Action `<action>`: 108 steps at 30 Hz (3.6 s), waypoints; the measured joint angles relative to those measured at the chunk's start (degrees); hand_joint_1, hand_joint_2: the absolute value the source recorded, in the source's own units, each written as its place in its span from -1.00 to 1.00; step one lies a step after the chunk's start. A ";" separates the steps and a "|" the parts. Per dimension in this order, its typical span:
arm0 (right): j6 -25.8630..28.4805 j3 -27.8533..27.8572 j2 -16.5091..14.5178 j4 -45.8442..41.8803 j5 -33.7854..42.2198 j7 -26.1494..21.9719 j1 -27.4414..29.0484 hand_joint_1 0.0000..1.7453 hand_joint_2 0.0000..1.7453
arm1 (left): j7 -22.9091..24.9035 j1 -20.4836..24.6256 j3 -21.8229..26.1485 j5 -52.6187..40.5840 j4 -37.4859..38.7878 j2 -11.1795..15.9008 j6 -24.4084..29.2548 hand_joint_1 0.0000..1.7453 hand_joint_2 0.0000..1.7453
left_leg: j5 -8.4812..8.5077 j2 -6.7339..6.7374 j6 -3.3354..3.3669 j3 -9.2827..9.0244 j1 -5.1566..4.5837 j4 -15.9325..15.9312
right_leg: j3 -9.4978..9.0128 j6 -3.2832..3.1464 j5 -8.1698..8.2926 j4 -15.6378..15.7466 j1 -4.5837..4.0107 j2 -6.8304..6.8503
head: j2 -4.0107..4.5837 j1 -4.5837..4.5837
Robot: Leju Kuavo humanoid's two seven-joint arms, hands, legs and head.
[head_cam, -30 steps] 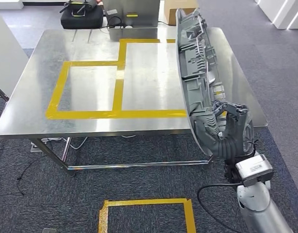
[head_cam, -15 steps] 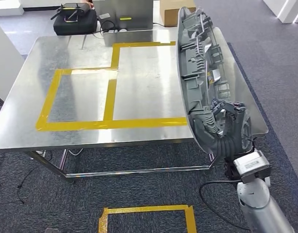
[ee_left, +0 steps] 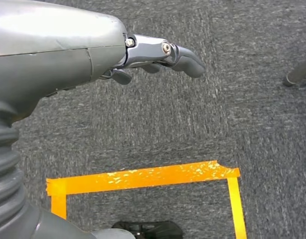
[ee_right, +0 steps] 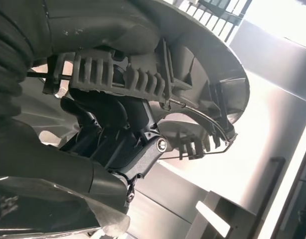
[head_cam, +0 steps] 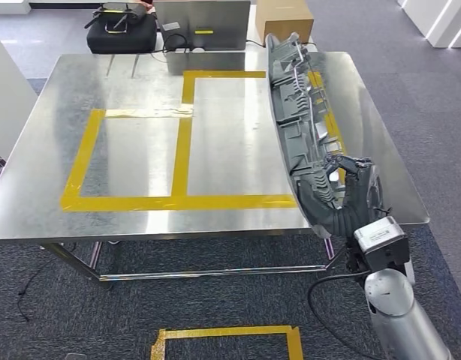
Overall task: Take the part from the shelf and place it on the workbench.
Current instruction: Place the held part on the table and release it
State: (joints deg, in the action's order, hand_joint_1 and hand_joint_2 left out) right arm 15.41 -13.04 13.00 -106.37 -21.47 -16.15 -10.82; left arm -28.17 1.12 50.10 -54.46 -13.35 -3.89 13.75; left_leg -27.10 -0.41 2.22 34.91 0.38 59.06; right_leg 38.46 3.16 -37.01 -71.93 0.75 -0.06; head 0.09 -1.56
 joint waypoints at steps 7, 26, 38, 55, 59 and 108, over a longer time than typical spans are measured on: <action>-0.91 2.59 0.36 4.81 -2.52 2.62 -0.15 1.00 1.00 | -0.01 -0.05 0.81 -0.25 0.00 -0.21 -0.61 -1.00 1.00 | -1.39 -0.25 -0.77 -1.50 -0.26 0.17 | -2.84 -0.88 9.99 12.42 -0.27 0.15 | 0.00 0.08; -7.43 6.66 4.41 17.79 -7.00 6.13 -2.20 1.00 1.00 | -0.86 -0.04 0.98 -1.90 -0.02 0.29 -2.28 -1.00 1.00 | 0.04 -0.12 -0.90 -0.59 -0.24 -0.30 | -4.42 -0.74 8.54 13.54 -0.03 0.02 | 0.00 0.25; -10.90 5.91 6.57 25.72 -8.79 4.74 -6.19 1.00 1.00 | -0.67 0.32 0.98 -3.06 -0.02 0.44 -2.74 -1.00 1.00 | -0.31 -0.14 -0.88 -1.24 -0.39 -0.49 | -4.18 -0.64 9.60 13.89 -0.11 0.09 | 0.00 -0.12; -8.14 3.69 6.62 38.31 -13.85 5.08 -14.01 1.00 1.00 | 0.31 1.21 0.86 -5.55 -0.02 1.04 -3.04 -1.00 1.00 | 0.38 0.01 -1.41 -0.40 -0.51 -0.47 | -4.86 -1.27 9.46 14.35 -0.08 -0.02 | 0.00 -0.02; -8.19 2.25 6.39 40.71 -16.02 4.33 -15.63 1.00 1.00 | 0.54 1.56 0.75 -6.21 -0.02 0.99 -3.44 -1.00 1.00 | 0.82 0.01 -0.28 -0.68 -0.09 -1.15 | -1.62 -0.28 5.89 8.38 0.11 0.08 | 0.00 -0.29; -6.49 -16.45 -4.09 44.73 -16.43 3.63 -17.89 -1.00 -1.00 | 2.62 2.28 -1.22 -7.25 -0.02 0.90 -3.23 -1.00 -1.00 | -6.95 0.02 -3.25 7.01 0.13 15.79 | -4.42 -3.03 9.61 13.98 0.07 0.00 | 0.00 -0.17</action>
State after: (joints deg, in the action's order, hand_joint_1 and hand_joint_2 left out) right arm 8.92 -29.49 8.92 -61.65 -37.89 -12.52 -28.71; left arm -25.55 3.40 48.87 -61.71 -13.38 -2.99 10.51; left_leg -34.05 -0.39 -1.03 41.92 0.51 74.85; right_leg 34.04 0.14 -27.40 -57.95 0.82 -0.06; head 0.09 -1.73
